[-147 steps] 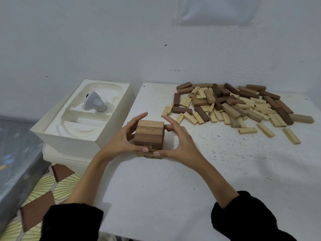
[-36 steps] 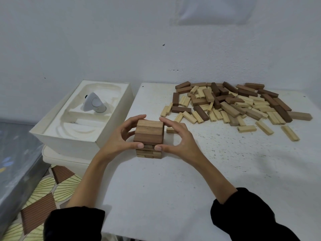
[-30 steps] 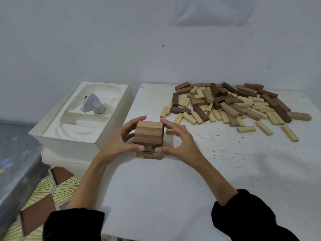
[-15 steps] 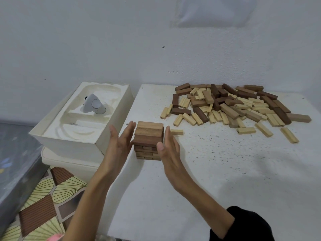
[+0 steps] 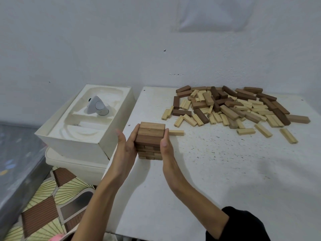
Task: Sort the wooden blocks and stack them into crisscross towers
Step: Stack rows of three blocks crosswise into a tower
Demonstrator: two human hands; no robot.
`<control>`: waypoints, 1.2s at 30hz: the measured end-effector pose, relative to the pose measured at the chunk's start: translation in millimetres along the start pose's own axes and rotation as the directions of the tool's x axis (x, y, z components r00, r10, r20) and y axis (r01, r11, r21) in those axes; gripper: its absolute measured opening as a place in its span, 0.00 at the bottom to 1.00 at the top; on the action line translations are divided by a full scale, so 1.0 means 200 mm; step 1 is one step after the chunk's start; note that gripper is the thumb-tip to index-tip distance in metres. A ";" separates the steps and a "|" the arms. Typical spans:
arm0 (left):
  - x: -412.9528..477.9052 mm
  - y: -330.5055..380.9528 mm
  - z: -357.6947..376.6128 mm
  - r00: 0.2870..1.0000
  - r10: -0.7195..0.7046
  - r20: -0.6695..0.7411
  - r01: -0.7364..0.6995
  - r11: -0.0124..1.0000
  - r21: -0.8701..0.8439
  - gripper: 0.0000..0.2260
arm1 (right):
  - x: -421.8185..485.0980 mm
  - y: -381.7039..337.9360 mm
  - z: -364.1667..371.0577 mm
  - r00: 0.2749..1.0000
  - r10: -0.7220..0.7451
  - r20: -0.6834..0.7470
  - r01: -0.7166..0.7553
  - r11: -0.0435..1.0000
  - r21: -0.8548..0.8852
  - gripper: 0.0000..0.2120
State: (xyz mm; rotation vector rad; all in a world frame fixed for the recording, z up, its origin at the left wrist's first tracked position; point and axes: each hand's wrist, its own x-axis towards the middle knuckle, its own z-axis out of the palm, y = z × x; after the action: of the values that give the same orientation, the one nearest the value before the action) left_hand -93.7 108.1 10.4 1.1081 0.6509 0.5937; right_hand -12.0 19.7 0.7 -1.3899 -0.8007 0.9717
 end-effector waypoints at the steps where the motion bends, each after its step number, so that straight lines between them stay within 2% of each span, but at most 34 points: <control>1: 0.00 0.00 -0.01 1.000 -0.002 0.005 0.002 1.000 0.014 0.41 | 0.00 0.00 0.00 1.000 -0.001 0.000 0.001 1.000 -0.001 0.56; 5: 0.00 -0.02 -0.03 0.999 0.034 0.009 -0.035 0.994 0.099 0.40 | 0.00 0.00 0.00 1.000 0.000 0.000 0.000 1.000 -0.006 0.58; 10: -0.01 -0.01 -0.03 0.998 0.055 -0.029 -0.050 0.988 0.147 0.38 | 0.00 0.00 -0.03 1.000 0.003 -0.016 -0.003 1.000 -0.007 0.54; 12: -0.02 0.01 -0.03 0.993 0.092 -0.073 -0.074 0.973 0.218 0.41 | 0.01 -0.01 -0.06 0.999 0.008 -0.042 -0.008 1.000 0.001 0.43; 14: -0.04 0.03 -0.03 0.974 0.192 -0.121 -0.143 0.934 0.328 0.43 | 0.01 -0.02 -0.11 0.997 0.003 -0.074 -0.001 1.000 0.021 0.31; 16: -0.05 0.06 -0.01 0.943 0.307 -0.129 -0.225 0.872 0.435 0.39 | 0.02 -0.01 -0.18 0.994 -0.009 -0.107 0.012 1.000 0.021 0.30; 19: -0.06 0.12 0.09 0.913 0.403 -0.070 -0.300 0.776 0.554 0.26 | 0.04 0.01 -0.29 0.981 -0.047 -0.187 0.050 0.999 0.011 0.22; 24: 0.01 0.16 0.29 0.873 0.482 0.081 -0.373 0.549 0.748 0.21 | 0.05 0.02 -0.50 0.939 -0.183 -0.292 0.157 0.981 -0.112 0.19; 27: 0.09 0.14 0.43 0.821 0.541 0.179 -0.419 0.360 0.834 0.17 | 0.04 0.01 -0.67 0.908 -0.246 -0.339 0.174 0.958 -0.230 0.18; 29: 0.13 0.09 0.55 0.797 0.546 0.258 -0.458 0.267 0.848 0.15 | 0.04 0.02 -0.80 0.880 -0.277 -0.387 0.166 0.941 -0.296 0.19; 33: 0.28 -0.09 0.75 0.815 0.460 0.353 -0.480 0.193 0.856 0.14 | 0.05 0.08 -1.03 0.810 -0.369 -0.456 0.135 0.873 -0.468 0.19; 36: 0.46 -0.23 0.80 0.842 0.417 0.341 -0.423 0.121 0.898 0.14 | 0.08 0.14 -1.19 0.772 -0.446 -0.452 0.105 0.792 -0.602 0.19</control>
State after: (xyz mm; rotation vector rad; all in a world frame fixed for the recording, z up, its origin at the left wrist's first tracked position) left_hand 90.6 61.5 0.4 2.5953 0.6833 0.6660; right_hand 207.5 -66.9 -40.9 -1.8548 -0.8152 0.0161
